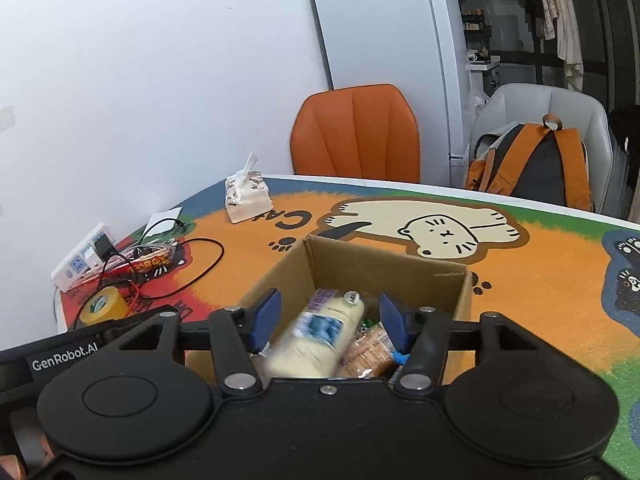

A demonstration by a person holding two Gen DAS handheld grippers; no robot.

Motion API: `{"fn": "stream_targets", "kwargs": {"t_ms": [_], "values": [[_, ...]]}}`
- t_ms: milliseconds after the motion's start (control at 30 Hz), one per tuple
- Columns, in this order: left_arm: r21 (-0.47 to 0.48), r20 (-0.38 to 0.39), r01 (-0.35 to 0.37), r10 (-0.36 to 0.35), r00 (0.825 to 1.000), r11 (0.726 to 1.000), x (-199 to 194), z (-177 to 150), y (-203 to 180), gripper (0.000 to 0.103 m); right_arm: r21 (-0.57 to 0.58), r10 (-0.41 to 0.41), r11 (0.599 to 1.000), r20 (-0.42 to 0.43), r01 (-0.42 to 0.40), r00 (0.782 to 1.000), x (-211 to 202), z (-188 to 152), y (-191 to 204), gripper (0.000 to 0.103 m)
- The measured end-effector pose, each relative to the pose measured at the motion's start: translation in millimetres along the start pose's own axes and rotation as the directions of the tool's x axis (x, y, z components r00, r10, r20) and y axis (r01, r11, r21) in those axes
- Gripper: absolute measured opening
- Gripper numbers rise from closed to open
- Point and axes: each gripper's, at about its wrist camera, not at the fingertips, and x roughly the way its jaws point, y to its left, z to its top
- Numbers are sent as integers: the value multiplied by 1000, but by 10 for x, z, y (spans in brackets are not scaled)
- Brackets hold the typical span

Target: Organize snacks

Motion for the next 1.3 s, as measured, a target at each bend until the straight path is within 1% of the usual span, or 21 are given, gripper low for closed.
{"fn": "stream_targets", "kwargs": {"t_ms": [100,233,300,400,467,533,667,733,900,967,1033,1100,1133,1300], "values": [[8,1,2,-2,1000,1000,-1,-22,-42,49,6,-2,1000,-2,2,1000,-18,-10,-35,56],[13,2,3,-3,1000,1000,-17,-35,-89,53,11,-9,1000,2,9,1000,-65,-14,-99,56],[18,1,1,-1,1000,1000,-26,-37,-119,61,15,-9,1000,3,8,1000,-89,-14,-126,56],[23,-4,1,-1,1000,1000,-33,-45,-152,69,13,-15,1000,-1,15,1000,-125,-23,-164,56],[28,-13,3,-3,1000,1000,-36,-63,-181,72,14,-18,1000,-7,18,1000,-150,-32,-199,59],[33,-25,2,-1,1000,999,-32,-88,-210,75,18,-21,1000,-14,22,1000,-175,-45,-242,65],[36,-45,5,-3,999,999,-36,-155,-269,80,27,-23,999,-24,23,999,-247,-74,-335,71],[41,-56,6,-4,998,999,-41,-189,-306,83,36,-19,999,-23,20,1000,-300,-94,-395,77],[52,-70,6,-3,998,999,-66,-239,-379,89,68,-16,998,-28,18,999,-401,-130,-528,84],[58,-70,2,2,998,998,-93,-254,-416,91,78,-15,997,-29,17,999,-445,-140,-571,89],[65,-72,2,3,997,998,-121,-266,-448,93,91,-12,996,-25,14,1000,-499,-152,-618,98],[65,-89,14,-8,996,998,-137,-274,-471,96,104,-9,994,-20,11,1000,-560,-161,-665,101],[66,-101,18,-11,995,998,-137,-279,-480,97,110,-9,994,-19,11,1000,-588,-167,-685,103],[99,-132,16,-3,991,995,-176,-322,-571,99,136,-2,991,-27,6,1000,-704,-205,-794,103]]}}
